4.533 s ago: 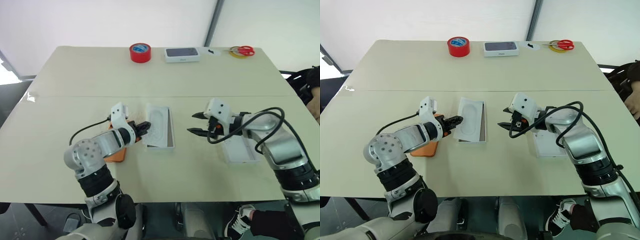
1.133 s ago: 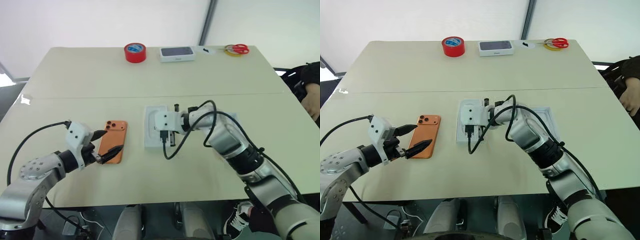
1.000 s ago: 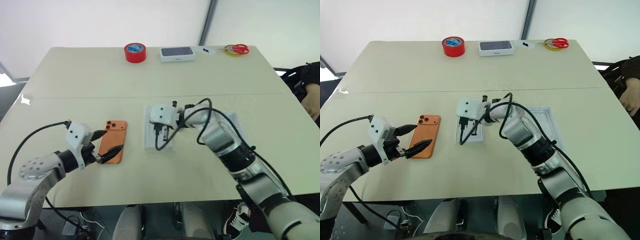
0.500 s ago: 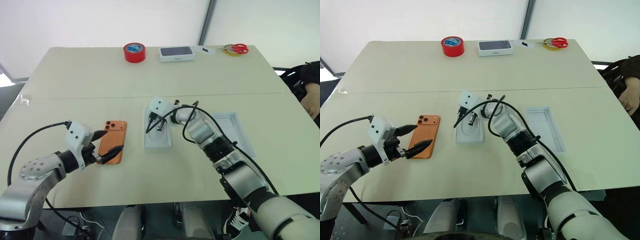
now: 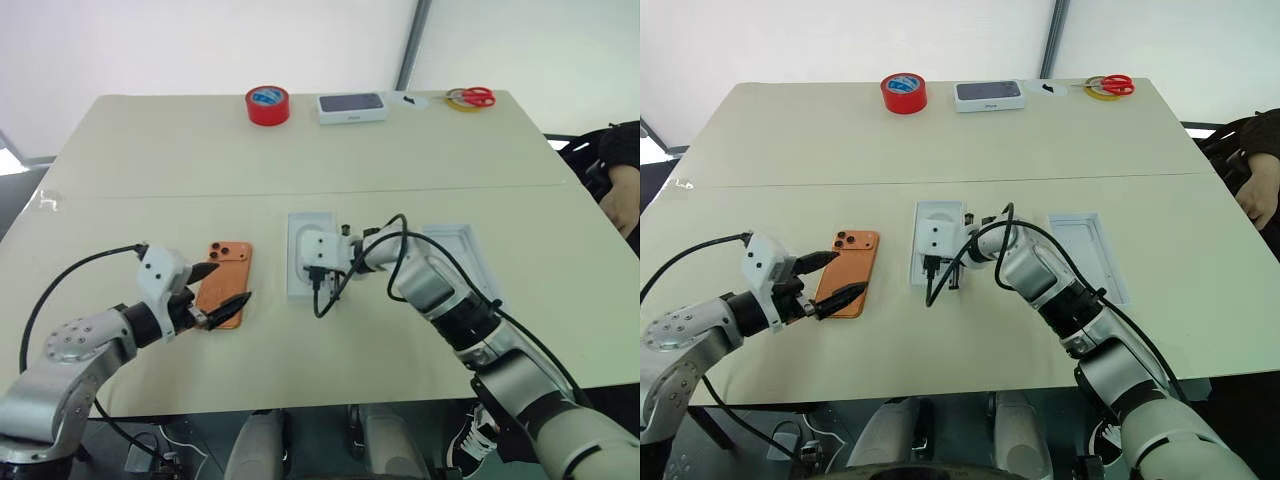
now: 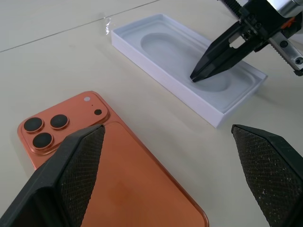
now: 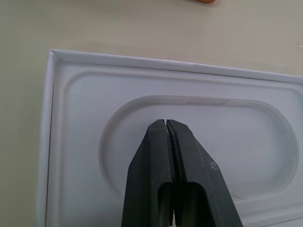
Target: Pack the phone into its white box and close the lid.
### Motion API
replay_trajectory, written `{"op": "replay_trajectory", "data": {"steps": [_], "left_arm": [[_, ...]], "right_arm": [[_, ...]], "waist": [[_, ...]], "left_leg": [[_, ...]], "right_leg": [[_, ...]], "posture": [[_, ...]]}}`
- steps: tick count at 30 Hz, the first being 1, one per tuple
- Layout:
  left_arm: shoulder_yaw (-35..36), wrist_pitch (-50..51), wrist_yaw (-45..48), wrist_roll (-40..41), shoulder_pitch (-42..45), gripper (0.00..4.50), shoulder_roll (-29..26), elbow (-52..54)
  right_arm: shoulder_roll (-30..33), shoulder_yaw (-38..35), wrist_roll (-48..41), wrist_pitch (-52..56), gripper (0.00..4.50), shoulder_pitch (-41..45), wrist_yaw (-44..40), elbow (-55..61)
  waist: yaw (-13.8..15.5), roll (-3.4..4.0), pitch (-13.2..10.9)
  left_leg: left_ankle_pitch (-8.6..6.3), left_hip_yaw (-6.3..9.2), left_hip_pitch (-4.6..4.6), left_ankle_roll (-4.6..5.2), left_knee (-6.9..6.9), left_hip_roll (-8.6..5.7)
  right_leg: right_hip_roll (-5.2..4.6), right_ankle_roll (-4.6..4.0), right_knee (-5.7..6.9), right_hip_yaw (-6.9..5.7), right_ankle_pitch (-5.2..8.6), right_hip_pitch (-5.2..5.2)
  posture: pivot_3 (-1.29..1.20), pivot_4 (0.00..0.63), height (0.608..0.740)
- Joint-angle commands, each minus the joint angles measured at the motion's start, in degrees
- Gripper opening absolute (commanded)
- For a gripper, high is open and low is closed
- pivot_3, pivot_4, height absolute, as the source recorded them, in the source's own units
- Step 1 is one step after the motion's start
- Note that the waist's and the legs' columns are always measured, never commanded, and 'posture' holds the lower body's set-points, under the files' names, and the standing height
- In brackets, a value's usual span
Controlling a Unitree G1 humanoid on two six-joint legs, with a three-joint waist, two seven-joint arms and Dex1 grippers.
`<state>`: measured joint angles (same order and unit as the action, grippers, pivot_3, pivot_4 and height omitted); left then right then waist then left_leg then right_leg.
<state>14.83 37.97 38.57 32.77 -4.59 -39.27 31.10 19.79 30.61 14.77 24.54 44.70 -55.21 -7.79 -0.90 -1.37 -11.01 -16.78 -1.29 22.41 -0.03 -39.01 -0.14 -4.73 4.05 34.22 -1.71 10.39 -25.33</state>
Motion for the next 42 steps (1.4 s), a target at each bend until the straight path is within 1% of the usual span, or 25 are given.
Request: {"op": "replay_trajectory", "data": {"steps": [1,4,5,7,10,12,14,16,20,23,30,35,39,42], "left_arm": [[1.8,0.9,-1.5,1.5,1.3,4.50,0.3,0.4],[6.1,7.7,-6.7,6.0,4.2,4.50,1.7,-2.6],[7.7,10.0,-8.8,7.2,5.3,4.50,2.2,-3.8],[9.4,14.1,-12.8,7.1,6.8,4.50,2.1,-5.2],[8.9,22.5,-17.5,6.4,8.8,4.50,0.5,-6.3],[8.7,26.2,-18.4,7.0,9.9,4.50,-0.1,-6.9],[9.9,28.5,-19.5,8.4,11.3,4.50,1.3,-7.2],[10.7,33.0,-20.4,10.0,13.0,4.50,1.8,-7.6],[11.7,39.0,-20.9,12.7,14.5,4.50,2.8,-7.6],[12.6,41.9,-21.5,14.3,15.7,4.50,4.4,-7.4],[11.5,46.7,-22.5,15.0,16.6,4.50,6.6,-7.1],[10.3,49.2,-22.9,15.1,17.0,4.50,8.6,-5.9],[9.1,51.0,-23.2,15.4,17.8,4.50,11.6,-4.0],[9.8,51.9,-23.4,15.7,18.6,4.50,13.5,-3.6]], "right_arm": [[-1.7,-4.3,-0.5,0.4,0.06,2.5,4.5,1.6],[-3.6,-7.5,-2.7,4.1,0.06,3.8,6.0,3.2],[-3.9,-7.8,-3.1,5.1,0.06,3.9,5.8,4.2],[-4.9,-7.1,-3.8,6.9,0.06,3.3,5.6,6.9],[-6.7,-4.5,-3.7,8.7,0.06,2.0,5.7,9.2],[-7.6,-1.9,-2.0,8.7,0.06,1.9,6.7,9.0],[-9.1,-0.2,-1.7,9.6,0.06,1.8,7.1,9.1],[-10.9,1.9,-1.6,11.2,0.06,2.0,7.1,9.1],[-11.4,7.4,0.8,13.3,0.06,3.5,5.8,7.7],[-11.6,9.2,1.1,12.6,0.06,3.8,5.3,6.5],[-12.6,13.9,4.0,9.9,0.06,5.0,5.6,2.2],[-14.0,14.7,5.4,8.4,0.06,5.1,6.3,-0.1],[-14.5,14.3,6.1,7.9,0.06,4.6,6.4,-0.2],[-14.4,13.9,6.3,7.7,0.06,4.2,6.6,-0.2]], "waist": [[0.1,0.00,0.0],[0.1,-0.01,0.0],[0.2,-0.01,0.0],[0.1,-0.03,0.0],[0.0,-0.03,0.0],[-0.1,-0.03,0.0],[-0.1,-0.03,0.0],[0.1,-0.04,0.0],[0.0,-0.06,0.0],[0.0,-0.06,0.0],[0.1,-0.06,0.0],[0.0,-0.06,0.1],[0.2,-0.05,0.1],[0.2,-0.05,0.1]], "left_leg": [[0.00,0.00,0.00,0.00,0.00,0.00],[0.00,0.02,0.00,0.00,0.00,0.00],[0.00,0.03,0.00,0.00,-0.01,0.00],[0.00,0.06,0.00,0.00,-0.01,0.00],[0.00,0.06,0.00,0.00,0.00,-0.02],[0.00,0.06,0.00,0.00,0.00,-0.02],[0.00,0.06,0.00,0.00,0.00,-0.02],[0.01,0.06,0.00,-0.01,-0.01,-0.02],[0.01,0.08,0.00,-0.03,-0.01,-0.03],[0.02,0.09,0.00,-0.05,-0.01,-0.03],[0.02,0.09,-0.02,-0.07,-0.01,-0.05],[0.03,0.09,-0.06,-0.10,0.00,-0.06],[0.03,0.10,-0.06,-0.11,0.00,-0.07],[0.04,0.11,-0.07,-0.12,0.00,-0.10]], "right_leg": [[0.00,0.00,0.00,0.00,0.00,0.00],[0.00,0.01,0.01,0.00,-0.01,0.00],[0.00,0.06,0.02,0.00,-0.04,0.00],[0.01,0.19,0.02,-0.02,-0.11,0.01],[0.01,0.20,0.03,-0.02,-0.12,0.01],[0.01,0.20,0.06,-0.02,-0.12,0.00],[0.02,0.20,0.07,-0.02,-0.12,-0.01],[0.00,0.20,0.08,-0.02,-0.12,0.00],[-0.01,0.19,0.07,-0.02,-0.12,0.00],[-0.01,0.18,0.07,-0.02,-0.11,0.00],[-0.02,0.18,0.07,-0.01,-0.11,0.01],[-0.03,0.14,0.07,-0.01,-0.09,0.04],[-0.05,0.15,0.07,-0.01,-0.10,0.06],[-0.08,0.14,0.08,-0.01,-0.10,0.09]], "posture": [[0.00,0.150,0.732],[0.00,0.150,0.732],[0.00,0.150,0.732],[0.00,0.150,0.732],[0.00,0.150,0.732],[0.00,0.150,0.732],[0.00,0.150,0.732],[0.00,0.150,0.732],[0.00,0.150,0.732],[0.00,0.150,0.732],[0.00,0.150,0.732],[0.00,0.150,0.732],[0.00,0.150,0.732],[0.00,0.150,0.732]]}}
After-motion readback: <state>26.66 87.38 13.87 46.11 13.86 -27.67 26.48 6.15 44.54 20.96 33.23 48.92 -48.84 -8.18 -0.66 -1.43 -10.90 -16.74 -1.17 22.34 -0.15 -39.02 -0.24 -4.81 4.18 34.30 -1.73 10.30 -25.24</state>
